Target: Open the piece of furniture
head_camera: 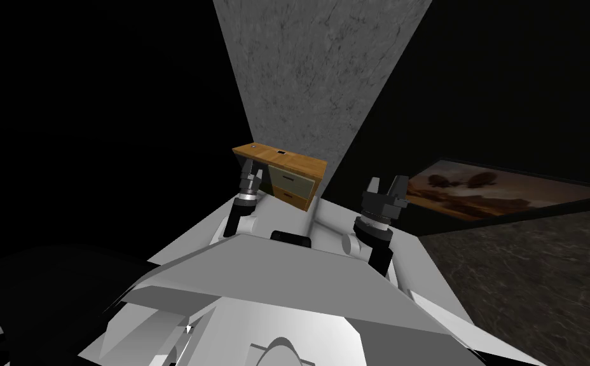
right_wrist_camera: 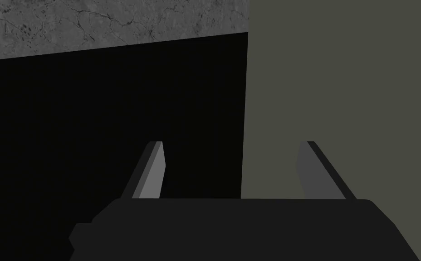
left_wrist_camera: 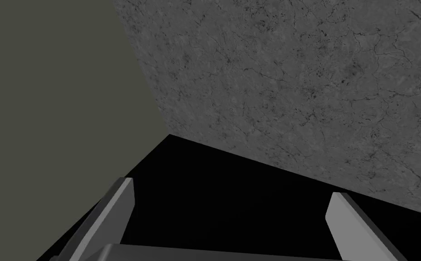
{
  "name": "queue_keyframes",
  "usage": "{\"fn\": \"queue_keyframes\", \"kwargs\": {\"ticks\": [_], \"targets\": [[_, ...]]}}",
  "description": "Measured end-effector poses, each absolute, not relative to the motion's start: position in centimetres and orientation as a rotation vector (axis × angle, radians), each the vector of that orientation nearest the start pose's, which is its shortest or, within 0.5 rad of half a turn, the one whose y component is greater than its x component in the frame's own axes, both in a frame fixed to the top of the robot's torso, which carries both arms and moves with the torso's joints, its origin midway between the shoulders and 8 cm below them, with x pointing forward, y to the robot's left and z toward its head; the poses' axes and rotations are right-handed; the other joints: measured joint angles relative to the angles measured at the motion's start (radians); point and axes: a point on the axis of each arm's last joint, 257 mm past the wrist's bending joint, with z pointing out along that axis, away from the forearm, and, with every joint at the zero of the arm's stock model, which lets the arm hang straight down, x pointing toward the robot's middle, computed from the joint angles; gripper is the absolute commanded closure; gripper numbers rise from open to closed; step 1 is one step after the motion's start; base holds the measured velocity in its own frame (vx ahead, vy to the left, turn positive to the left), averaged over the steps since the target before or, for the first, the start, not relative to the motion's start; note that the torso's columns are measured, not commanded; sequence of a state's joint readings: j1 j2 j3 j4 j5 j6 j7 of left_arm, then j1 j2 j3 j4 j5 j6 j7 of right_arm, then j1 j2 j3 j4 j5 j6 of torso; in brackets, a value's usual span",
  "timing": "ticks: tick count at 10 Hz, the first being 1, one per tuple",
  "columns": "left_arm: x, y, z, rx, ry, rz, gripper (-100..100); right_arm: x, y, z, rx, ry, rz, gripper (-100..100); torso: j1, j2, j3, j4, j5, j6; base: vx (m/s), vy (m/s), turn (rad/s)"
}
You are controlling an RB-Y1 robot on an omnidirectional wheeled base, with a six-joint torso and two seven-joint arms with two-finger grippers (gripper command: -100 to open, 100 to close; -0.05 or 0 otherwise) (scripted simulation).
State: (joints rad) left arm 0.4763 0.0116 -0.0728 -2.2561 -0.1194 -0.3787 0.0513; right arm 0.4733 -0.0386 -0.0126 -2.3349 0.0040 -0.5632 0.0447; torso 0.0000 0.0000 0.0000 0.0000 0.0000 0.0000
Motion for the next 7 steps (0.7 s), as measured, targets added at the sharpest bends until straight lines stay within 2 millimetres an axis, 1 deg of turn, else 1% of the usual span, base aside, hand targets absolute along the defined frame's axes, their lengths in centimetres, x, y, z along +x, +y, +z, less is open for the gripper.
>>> {"fn": "queue_keyframes", "kwargs": {"ticks": [1, 2, 7], "targets": [[37.41, 24.25, -0.43, -0.704, 0.767, -1.32, 0, 32.16, -26.95, 6.78, 0.495, 0.554, 1.288, 0, 0.0, 0.04, -0.082, 0.041, 0.0, 0.0, 0.0, 0.0, 0.0], [37.4, 24.25, -0.42, -0.704, 0.767, -1.32, 0, 32.16, -26.95, 6.78, 0.495, 0.554, 1.288, 0, 0.0, 0.104, -0.209, 0.105, 0.0, 0.0, 0.0, 0.0, 0.0], [37.4, 24.25, -0.41, -0.703, 0.767, -1.32, 0, 32.16, -26.94, 6.79, 0.495, 0.554, 1.288, 0, 0.0, 0.47, -0.939, 0.47, 0.0, 0.0, 0.0, 0.0, 0.0]]}}
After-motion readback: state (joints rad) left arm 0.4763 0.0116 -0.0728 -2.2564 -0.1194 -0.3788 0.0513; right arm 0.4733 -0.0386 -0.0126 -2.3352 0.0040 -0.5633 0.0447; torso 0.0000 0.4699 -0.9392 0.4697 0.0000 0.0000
